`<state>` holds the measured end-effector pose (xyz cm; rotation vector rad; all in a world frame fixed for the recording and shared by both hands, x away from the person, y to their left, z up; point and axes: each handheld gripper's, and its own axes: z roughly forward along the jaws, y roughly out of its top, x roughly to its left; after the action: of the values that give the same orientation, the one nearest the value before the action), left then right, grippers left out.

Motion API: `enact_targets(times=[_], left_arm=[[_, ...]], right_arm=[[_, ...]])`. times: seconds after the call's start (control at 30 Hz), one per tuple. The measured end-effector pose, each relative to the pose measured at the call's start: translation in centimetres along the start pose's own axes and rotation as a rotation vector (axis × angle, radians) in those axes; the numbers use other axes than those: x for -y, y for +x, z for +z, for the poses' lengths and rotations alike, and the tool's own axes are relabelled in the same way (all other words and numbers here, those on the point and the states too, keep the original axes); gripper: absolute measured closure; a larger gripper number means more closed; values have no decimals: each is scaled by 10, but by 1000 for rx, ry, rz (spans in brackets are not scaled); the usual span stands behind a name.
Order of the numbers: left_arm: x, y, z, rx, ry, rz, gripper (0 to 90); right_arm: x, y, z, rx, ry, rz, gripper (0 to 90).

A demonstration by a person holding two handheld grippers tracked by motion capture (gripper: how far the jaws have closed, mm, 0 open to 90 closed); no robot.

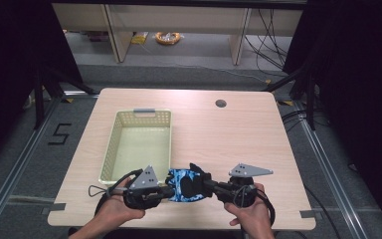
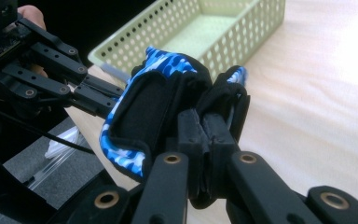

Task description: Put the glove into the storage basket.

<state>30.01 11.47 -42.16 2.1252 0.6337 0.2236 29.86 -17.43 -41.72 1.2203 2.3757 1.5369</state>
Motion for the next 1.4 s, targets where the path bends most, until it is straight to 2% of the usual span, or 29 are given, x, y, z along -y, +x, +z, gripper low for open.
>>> enact_targets(times=[0.03, 0.07, 0.1, 0.17, 0.23, 0.3, 0.33, 0.37, 0.4, 0.43, 0.47, 0.57, 0.6, 0.63, 0.67, 0.7, 0.73, 0.77, 0.8, 0.83, 0.97, 1.0, 1.03, 1.07, 1.1, 1.13, 1.23, 1.37, 1.4], left_arm=[[-2, 1, -2, -1, -8, -6, 846], [-5, 3, -7, -6, -14, 1, 846], [-7, 4, -9, -2, -19, -1, 846], [-11, 8, -17, -4, -24, 3, 846], [-15, 12, -23, -18, -35, 5, 845], [-18, 17, -29, -18, -40, -1, 844], [-19, 20, -32, -28, -36, 0, 844], [-19, 21, -34, -39, -40, -13, 844], [-20, 24, -37, -44, -41, -5, 844], [-20, 27, -40, -51, -42, -14, 844], [-20, 30, -43, -57, -42, -25, 844], [-18, 39, -51, -67, -28, -26, 844], [-17, 41, -53, -79, -37, -38, 843], [-16, 44, -56, -86, -30, -44, 843], [-15, 46, -58, -89, -36, -42, 843], [-15, 49, -61, -97, -35, -42, 843], [-14, 51, -65, -104, -43, -54, 843], [-14, 54, -69, -114, -33, -44, 843], [-13, 56, -73, -121, -37, -44, 843], [-12, 57, -75, -128, -42, -54, 843], [-7, 67, -93, -157, -30, -71, 842], [-4, 69, -99, -164, -32, -77, 842], [-2, 72, -102, -173, -23, -69, 842], [1, 74, -106, -186, -22, -86, 842], [3, 76, -110, -193, -1, -78, 842], [8, 78, -112, -201, -7, -91, 843], [17, 83, -117, -199, 15, -105, 855], [31, 89, -117, -201, 40, -117, 853], [35, 90, -116, -206, 36, -133, 853]], right_arm=[[-4, 3, -1, 0, 4, 19, 880], [-7, 2, -1, -4, -2, -7, 879], [-13, 5, -1, -15, -9, 4, 879], [-22, 7, -2, -13, -16, -34, 879], [-34, 11, -2, -25, -16, -28, 880], [-44, 13, -1, -27, -21, -64, 880], [-49, 15, 0, -28, -15, -53, 880], [-54, 15, 3, -37, -18, -73, 880], [-58, 16, 5, -33, -13, -73, 880], [-63, 17, 8, -36, -12, -91, 880], [-67, 20, 11, -34, -1, -83, 880], [-77, 19, 23, -45, 10, -103, 880], [-79, 21, 28, -57, 20, -82, 880], [-82, 20, 32, -53, 18, -100, 880], [-85, 22, 35, -62, 26, -81, 880], [-89, 22, 39, -68, 21, -96, 880], [-92, 24, 43, -76, 32, -90, 881], [-96, 24, 47, -76, 28, -124, 880], [-99, 28, 49, -80, 43, -93, 880], [-102, 31, 52, -89, 47, -85, 880], [-114, 38, 70, -132, 36, -116, 881], [-116, 39, 74, -138, 47, -106, 881], [-117, 41, 81, -147, 47, -109, 881], [-117, 44, 85, -165, 59, -84, 881], [-118, 45, 94, -167, 64, -91, 881], [-118, 47, 98, -176, 69, -82, 881], [-116, 53, 120, -218, 88, -77, 882], [-111, 60, 144, -233, 123, -64, 884], [-110, 61, 151, -233, 122, -68, 885]])
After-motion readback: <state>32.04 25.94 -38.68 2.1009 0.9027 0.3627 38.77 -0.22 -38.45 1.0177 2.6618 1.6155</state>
